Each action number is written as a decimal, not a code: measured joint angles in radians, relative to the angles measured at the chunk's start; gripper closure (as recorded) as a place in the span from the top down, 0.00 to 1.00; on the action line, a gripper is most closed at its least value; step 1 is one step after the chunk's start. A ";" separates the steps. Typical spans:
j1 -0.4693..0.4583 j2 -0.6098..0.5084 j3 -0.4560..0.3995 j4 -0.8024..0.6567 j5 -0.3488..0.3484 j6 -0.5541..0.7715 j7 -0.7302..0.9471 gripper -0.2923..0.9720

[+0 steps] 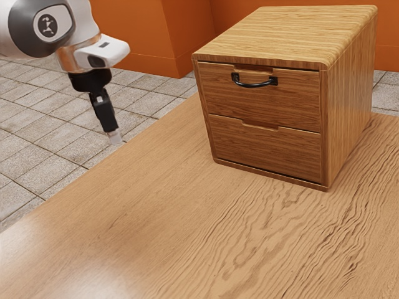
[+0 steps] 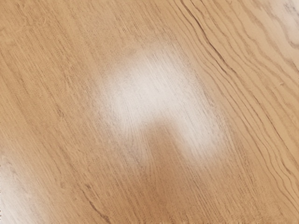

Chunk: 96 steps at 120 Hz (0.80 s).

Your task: Pull the drawer handle with one arm to open the drawer

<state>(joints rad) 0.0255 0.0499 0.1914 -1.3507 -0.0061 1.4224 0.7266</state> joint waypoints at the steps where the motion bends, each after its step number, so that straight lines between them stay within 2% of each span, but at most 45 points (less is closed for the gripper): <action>1: 0.000 0.000 0.000 0.000 0.000 0.000 0.004 0.77; 24: 0.038 -0.006 0.000 0.002 -0.007 -0.002 0.085 0.77; 36: 0.051 -0.161 -0.019 0.024 -0.018 -0.005 0.117 0.77; 46: -0.061 -0.253 -0.029 0.033 -0.056 -0.028 0.139 0.77; 53: -0.111 -0.246 -0.031 0.034 -0.071 -0.042 0.184 0.77; 71: -0.145 -0.218 -0.028 -0.022 -0.078 -0.077 0.331 0.77; 96: -0.248 -0.191 -0.031 -0.030 0.023 -0.058 0.525 0.77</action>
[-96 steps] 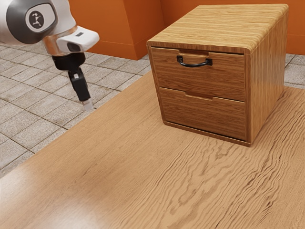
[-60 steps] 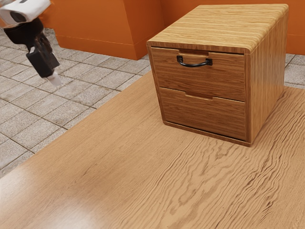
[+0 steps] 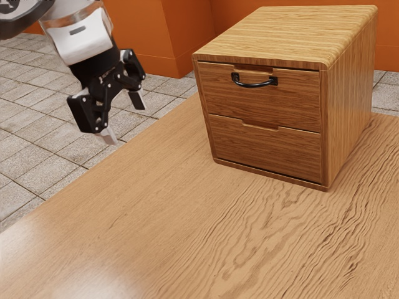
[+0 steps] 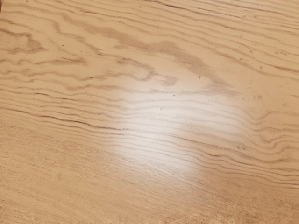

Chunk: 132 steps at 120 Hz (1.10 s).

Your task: Pull the drawer handle with one arm to open the drawer

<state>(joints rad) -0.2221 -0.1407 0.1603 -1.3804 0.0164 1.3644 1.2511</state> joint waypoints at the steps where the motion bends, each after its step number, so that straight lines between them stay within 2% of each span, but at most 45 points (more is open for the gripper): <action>1: -0.002 0.001 0.000 0.000 0.004 0.001 0.007 0.77; 16: 0.004 0.011 0.001 -0.002 0.035 0.024 0.112 0.77; 25: 0.081 0.010 -0.080 -0.025 0.043 0.051 0.172 0.77; 34: 0.098 0.005 -0.118 -0.038 0.049 0.073 0.226 0.77; 46: 0.106 -0.002 -0.129 -0.057 0.055 0.094 0.288 0.77; 61: 0.107 -0.064 -0.131 -0.191 0.057 0.161 0.352 0.77; 72: 0.096 -0.067 -0.132 -0.217 0.057 0.226 0.391 0.77; 88: 0.087 -0.027 -0.137 -0.194 0.058 0.287 0.437 0.77; 132: 0.073 0.167 -0.170 0.067 0.081 0.343 0.523 0.77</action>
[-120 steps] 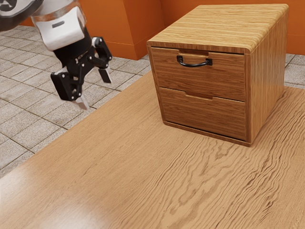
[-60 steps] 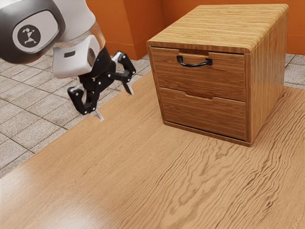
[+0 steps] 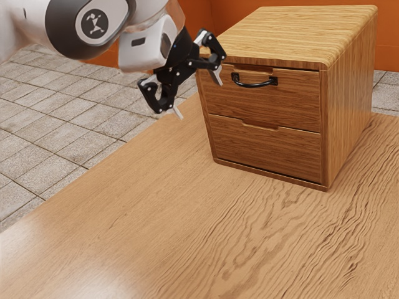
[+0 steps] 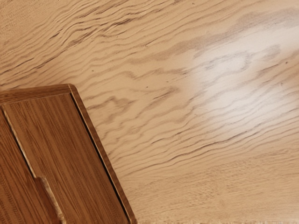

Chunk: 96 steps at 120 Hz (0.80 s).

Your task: Pull the drawer handle with one arm to open the drawer

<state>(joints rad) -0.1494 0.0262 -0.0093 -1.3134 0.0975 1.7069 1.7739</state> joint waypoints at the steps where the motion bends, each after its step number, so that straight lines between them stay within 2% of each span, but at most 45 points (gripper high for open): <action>1: 0.001 0.004 -0.002 0.005 0.001 0.000 0.001 0.77; 25: -0.011 0.120 -0.012 0.110 0.008 0.017 0.030 0.77; 67: 0.001 0.173 -0.007 0.147 0.009 0.098 0.062 0.77; 96: 0.007 0.239 -0.005 0.242 0.010 0.140 0.076 0.77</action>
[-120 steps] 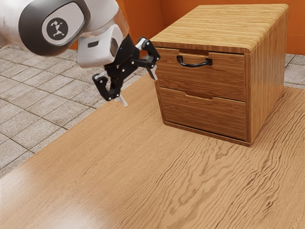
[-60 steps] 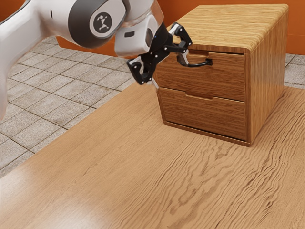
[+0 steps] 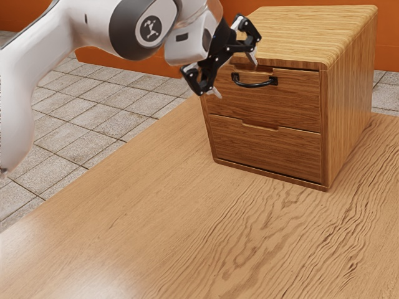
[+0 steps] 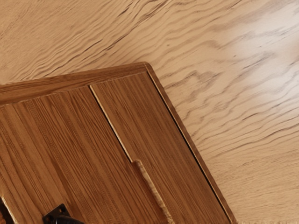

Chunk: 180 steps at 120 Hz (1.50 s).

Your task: Pull the drawer handle with one arm to open the drawer

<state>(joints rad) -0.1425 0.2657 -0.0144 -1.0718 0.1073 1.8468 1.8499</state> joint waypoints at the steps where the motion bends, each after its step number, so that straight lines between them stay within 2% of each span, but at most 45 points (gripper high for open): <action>1: 0.000 0.002 0.000 0.003 0.000 0.001 0.000 0.77; 74: -0.012 0.075 -0.009 0.036 -0.001 0.073 0.017 0.77; 180: 0.043 0.118 0.007 -0.011 0.000 0.160 0.022 0.77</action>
<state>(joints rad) -0.0999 0.3834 -0.0071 -1.0831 0.1073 2.0067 1.8723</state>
